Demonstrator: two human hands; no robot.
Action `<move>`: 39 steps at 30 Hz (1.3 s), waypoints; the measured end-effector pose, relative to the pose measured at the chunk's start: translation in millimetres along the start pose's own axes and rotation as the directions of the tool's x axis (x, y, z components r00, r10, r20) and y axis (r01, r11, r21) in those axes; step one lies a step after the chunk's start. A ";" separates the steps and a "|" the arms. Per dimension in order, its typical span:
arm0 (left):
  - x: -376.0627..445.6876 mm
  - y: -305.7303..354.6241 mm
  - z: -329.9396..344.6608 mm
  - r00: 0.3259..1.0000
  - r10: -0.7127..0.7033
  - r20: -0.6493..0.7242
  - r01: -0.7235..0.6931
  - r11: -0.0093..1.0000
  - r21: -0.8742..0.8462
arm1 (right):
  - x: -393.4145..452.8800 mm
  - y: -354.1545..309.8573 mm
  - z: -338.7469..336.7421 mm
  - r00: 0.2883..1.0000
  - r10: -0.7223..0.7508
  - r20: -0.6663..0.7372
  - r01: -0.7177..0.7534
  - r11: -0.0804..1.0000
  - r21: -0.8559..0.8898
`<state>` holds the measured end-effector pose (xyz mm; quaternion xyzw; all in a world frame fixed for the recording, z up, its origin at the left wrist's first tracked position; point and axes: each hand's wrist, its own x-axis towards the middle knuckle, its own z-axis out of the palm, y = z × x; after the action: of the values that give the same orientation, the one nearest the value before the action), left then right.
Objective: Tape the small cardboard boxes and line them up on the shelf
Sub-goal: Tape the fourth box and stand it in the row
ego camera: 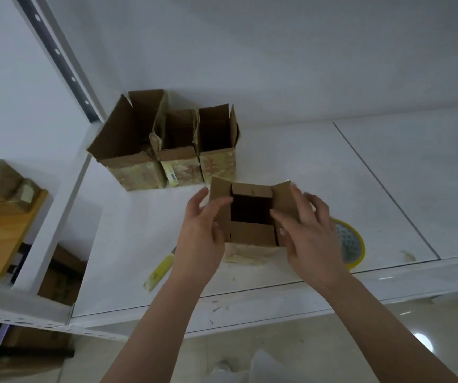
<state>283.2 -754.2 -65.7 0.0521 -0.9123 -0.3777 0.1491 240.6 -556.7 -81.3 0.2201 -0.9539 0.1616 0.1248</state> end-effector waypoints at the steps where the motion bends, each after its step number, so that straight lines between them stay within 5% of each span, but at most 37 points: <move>1: 1.2 -1.4 -0.3 0.999 0.017 0.043 -0.023 0.992 0.121 | 1.8 -1.9 2.6 0.997 -0.006 0.075 0.009 1.000 -0.028; 3: 4.5 -4.8 0.9 0.992 0.049 0.121 -0.080 0.960 0.270 | 3.8 -4.0 8.9 0.966 0.030 0.255 -0.019 0.999 -0.045; 6: 8.8 -9.9 1.5 0.980 0.010 0.199 -0.058 0.969 0.239 | 9.0 -3.4 8.3 0.974 0.013 0.226 -0.062 0.975 0.213; 9: 10.6 -14.0 -4.0 0.979 -0.029 0.200 0.016 0.998 0.066 | 15.2 0.8 -4.9 0.982 0.049 0.180 -0.140 0.832 0.537; 13: 10.5 -15.1 -11.2 0.970 -0.114 0.215 0.162 0.962 -0.222 | 21.5 6.9 -9.7 0.951 0.052 0.306 -0.228 0.787 0.574; 22: 6.8 -14.8 -14.4 0.937 -0.102 0.335 0.212 0.927 -0.310 | 53.3 13.9 3.8 0.952 0.021 0.305 -0.079 0.981 0.177; 27: 2.8 -21.5 -11.0 0.931 -0.021 0.364 0.066 0.991 -0.112 | 71.7 9.0 12.6 0.911 0.095 0.401 -0.092 0.995 -0.026; 30: 1.8 -27.0 -2.3 0.918 -0.005 0.396 0.018 0.999 -0.029 | 77.9 8.7 20.2 0.873 0.161 0.461 -0.163 0.986 -0.034; 34: -5.7 -26.3 12.0 0.963 0.042 0.265 -0.045 0.999 0.005 | 83.8 8.3 20.1 0.868 0.174 0.465 -0.226 0.972 0.057; 37: -8.1 -31.2 14.4 0.963 0.068 0.261 -0.070 0.998 -0.003 | 78.8 4.2 11.1 0.878 0.169 0.447 -0.171 0.985 -0.036; 39: -4.1 -32.9 12.4 0.961 0.083 0.264 -0.085 0.996 -0.004 | 71.1 0.5 -0.7 0.950 0.090 0.299 -0.053 0.991 -0.126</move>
<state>282.7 -768.3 -98.2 -0.0366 -0.9268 -0.3714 0.0421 178.5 -583.1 -58.7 0.1999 -0.9769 0.0741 -0.0170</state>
